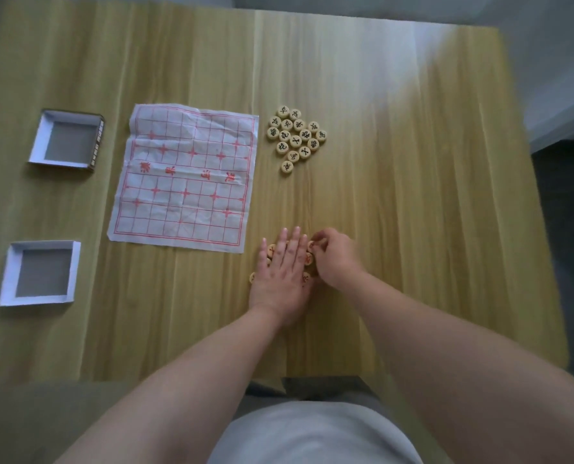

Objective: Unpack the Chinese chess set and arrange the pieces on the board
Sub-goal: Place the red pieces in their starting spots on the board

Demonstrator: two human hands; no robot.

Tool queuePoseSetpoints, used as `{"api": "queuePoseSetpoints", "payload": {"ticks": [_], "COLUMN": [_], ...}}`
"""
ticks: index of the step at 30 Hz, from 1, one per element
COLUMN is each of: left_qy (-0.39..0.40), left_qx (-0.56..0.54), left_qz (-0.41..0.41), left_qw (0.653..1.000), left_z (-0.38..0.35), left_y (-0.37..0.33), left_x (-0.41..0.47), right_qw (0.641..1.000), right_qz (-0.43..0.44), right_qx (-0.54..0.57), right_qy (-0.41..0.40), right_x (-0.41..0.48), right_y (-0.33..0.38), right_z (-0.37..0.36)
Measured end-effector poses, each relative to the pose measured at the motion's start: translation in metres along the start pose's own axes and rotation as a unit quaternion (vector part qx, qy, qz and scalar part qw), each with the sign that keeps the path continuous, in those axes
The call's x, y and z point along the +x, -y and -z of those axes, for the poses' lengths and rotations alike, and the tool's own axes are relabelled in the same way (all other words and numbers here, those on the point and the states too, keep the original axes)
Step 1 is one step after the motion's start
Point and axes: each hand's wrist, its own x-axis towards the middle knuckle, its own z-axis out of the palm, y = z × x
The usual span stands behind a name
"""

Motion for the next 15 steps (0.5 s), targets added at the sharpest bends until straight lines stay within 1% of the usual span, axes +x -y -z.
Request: {"api": "queuePoseSetpoints", "payload": {"ticks": [3,9,12,15], "left_qy": [0.018,0.027,0.033,0.04], "left_qx": [0.012,0.027,0.036,0.042], "left_qz": [-0.024,-0.043,-0.039,-0.027], "left_qw": [0.999,0.998,0.998,0.998], "left_z": [-0.006,-0.012,-0.013,-0.013], "left_y": [0.016,0.058,0.084,0.116], "left_x": [-0.019,-0.052,-0.065,-0.081], "right_qw": [1.0,1.0,0.999,0.998], "right_qz": [-0.003,-0.01,-0.021,-0.023], "right_qx": [-0.016,0.004,0.026,0.055], "right_qy": [0.006,0.007,0.004,0.037], "right_x": [-0.022,-0.056,-0.07,-0.085], "right_y": [0.005,0.03,0.047,0.067], "right_z": [-0.017,-0.054,-0.076,-0.096]}}
